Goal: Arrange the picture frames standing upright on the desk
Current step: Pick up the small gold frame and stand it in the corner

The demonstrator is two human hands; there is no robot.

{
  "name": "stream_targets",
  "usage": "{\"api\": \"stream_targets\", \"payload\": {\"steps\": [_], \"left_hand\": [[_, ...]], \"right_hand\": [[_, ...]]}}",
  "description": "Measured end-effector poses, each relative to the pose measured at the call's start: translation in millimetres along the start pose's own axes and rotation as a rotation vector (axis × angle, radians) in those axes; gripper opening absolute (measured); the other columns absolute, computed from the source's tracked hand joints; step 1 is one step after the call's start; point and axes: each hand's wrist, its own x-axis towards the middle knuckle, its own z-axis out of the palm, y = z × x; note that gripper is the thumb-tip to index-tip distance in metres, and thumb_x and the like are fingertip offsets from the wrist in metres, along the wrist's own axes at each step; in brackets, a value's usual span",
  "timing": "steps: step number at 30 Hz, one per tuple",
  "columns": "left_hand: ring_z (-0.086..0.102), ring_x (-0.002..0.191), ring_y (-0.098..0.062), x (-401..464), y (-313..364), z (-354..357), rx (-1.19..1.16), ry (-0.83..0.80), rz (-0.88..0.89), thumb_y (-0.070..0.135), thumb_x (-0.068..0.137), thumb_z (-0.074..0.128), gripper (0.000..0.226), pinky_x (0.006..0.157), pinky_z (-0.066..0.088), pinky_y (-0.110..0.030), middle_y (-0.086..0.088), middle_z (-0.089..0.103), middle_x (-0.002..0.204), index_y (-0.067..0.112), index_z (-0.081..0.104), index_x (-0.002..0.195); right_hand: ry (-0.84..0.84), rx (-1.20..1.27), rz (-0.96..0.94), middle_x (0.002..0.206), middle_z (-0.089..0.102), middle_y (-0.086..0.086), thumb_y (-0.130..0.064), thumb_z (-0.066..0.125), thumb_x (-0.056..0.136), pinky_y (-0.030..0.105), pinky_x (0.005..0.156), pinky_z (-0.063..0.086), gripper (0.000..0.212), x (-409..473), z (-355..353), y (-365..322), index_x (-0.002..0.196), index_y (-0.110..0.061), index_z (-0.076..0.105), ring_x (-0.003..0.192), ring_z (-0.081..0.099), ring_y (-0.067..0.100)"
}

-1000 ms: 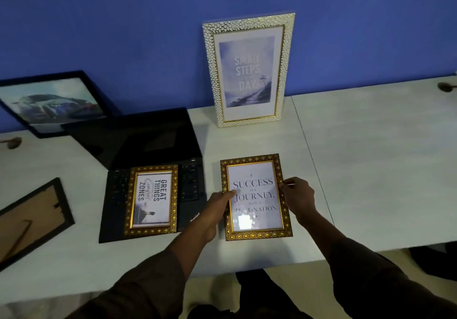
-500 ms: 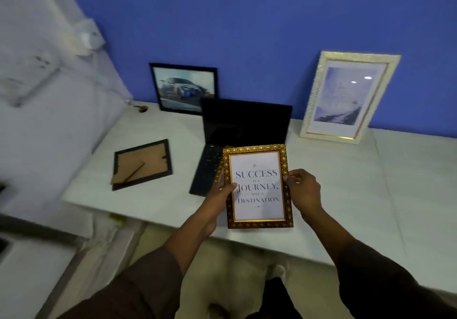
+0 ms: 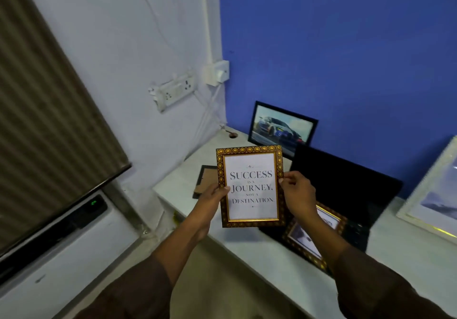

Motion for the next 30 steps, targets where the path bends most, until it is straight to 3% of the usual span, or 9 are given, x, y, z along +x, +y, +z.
{"api": "stream_targets", "payload": {"steps": [2,6,7,10,14,23,27,30], "left_hand": [[0.061,0.111,-0.007,12,9,-15,-0.005,0.052,0.012,0.031,0.1,0.054,0.02,0.086,0.041,-0.024,0.006,0.07,0.122,0.031,0.064,0.117],[0.068,0.104,-0.016,44,24,-39,-0.009,0.129,0.026,0.033,0.099,0.054,0.031,0.08,0.048,-0.03,0.001,0.073,0.122,0.026,0.062,0.128],[0.067,0.102,-0.011,54,29,-43,-0.017,0.152,0.027,0.033,0.1,0.053,0.031,0.079,0.047,-0.029,0.005,0.073,0.118,0.026,0.06,0.129],[0.055,0.097,0.007,83,42,-52,-0.054,0.19,0.04,0.03,0.102,0.051,0.03,0.097,0.035,-0.03,0.022,0.065,0.108,0.029,0.057,0.132],[0.053,0.096,0.012,113,56,-64,-0.07,0.217,0.061,0.024,0.103,0.049,0.026,0.1,0.031,-0.029,0.023,0.064,0.107,0.032,0.058,0.126],[0.056,0.108,0.006,185,67,-98,-0.036,0.263,0.039,0.03,0.101,0.052,0.033,0.103,0.033,-0.033,0.014,0.067,0.125,0.034,0.06,0.133],[0.054,0.101,0.01,219,62,-111,-0.023,0.226,0.038,0.025,0.103,0.05,0.034,0.098,0.032,-0.03,0.014,0.064,0.123,0.031,0.056,0.136],[0.059,0.106,0.005,243,55,-126,-0.006,0.208,0.014,0.025,0.1,0.053,0.037,0.097,0.038,-0.025,0.011,0.065,0.131,0.03,0.057,0.137]], "right_hand": [[-0.034,0.013,-0.031,0.101,0.073,-0.003,-0.027,0.06,0.094,0.037,0.081,0.058,0.017,17,19,-15,0.107,-0.023,0.07,0.091,0.069,0.018],[-0.092,-0.005,-0.129,0.107,0.073,-0.003,-0.028,0.063,0.092,0.038,0.088,0.054,0.021,56,53,-36,0.11,-0.022,0.071,0.098,0.067,0.02],[-0.113,-0.011,-0.152,0.108,0.073,-0.002,-0.028,0.063,0.092,0.038,0.088,0.054,0.022,67,61,-41,0.111,-0.022,0.07,0.099,0.067,0.02],[-0.172,-0.023,-0.19,0.113,0.071,-0.001,-0.027,0.063,0.093,0.039,0.089,0.053,0.025,100,83,-56,0.117,-0.021,0.068,0.102,0.066,0.021],[-0.242,-0.014,-0.251,0.117,0.069,0.0,-0.025,0.064,0.094,0.039,0.091,0.054,0.029,135,107,-73,0.122,-0.018,0.067,0.099,0.064,0.015],[-0.35,-0.024,-0.278,0.12,0.069,0.004,-0.023,0.063,0.095,0.041,0.092,0.056,0.03,204,166,-91,0.124,-0.018,0.067,0.104,0.066,0.018],[-0.381,-0.077,-0.274,0.12,0.067,0.006,-0.02,0.063,0.095,0.042,0.091,0.057,0.027,229,193,-96,0.122,-0.015,0.066,0.104,0.068,0.021],[-0.417,-0.078,-0.248,0.113,0.066,0.002,-0.017,0.062,0.094,0.043,0.09,0.057,0.027,245,215,-99,0.12,-0.014,0.067,0.102,0.069,0.022]]}}
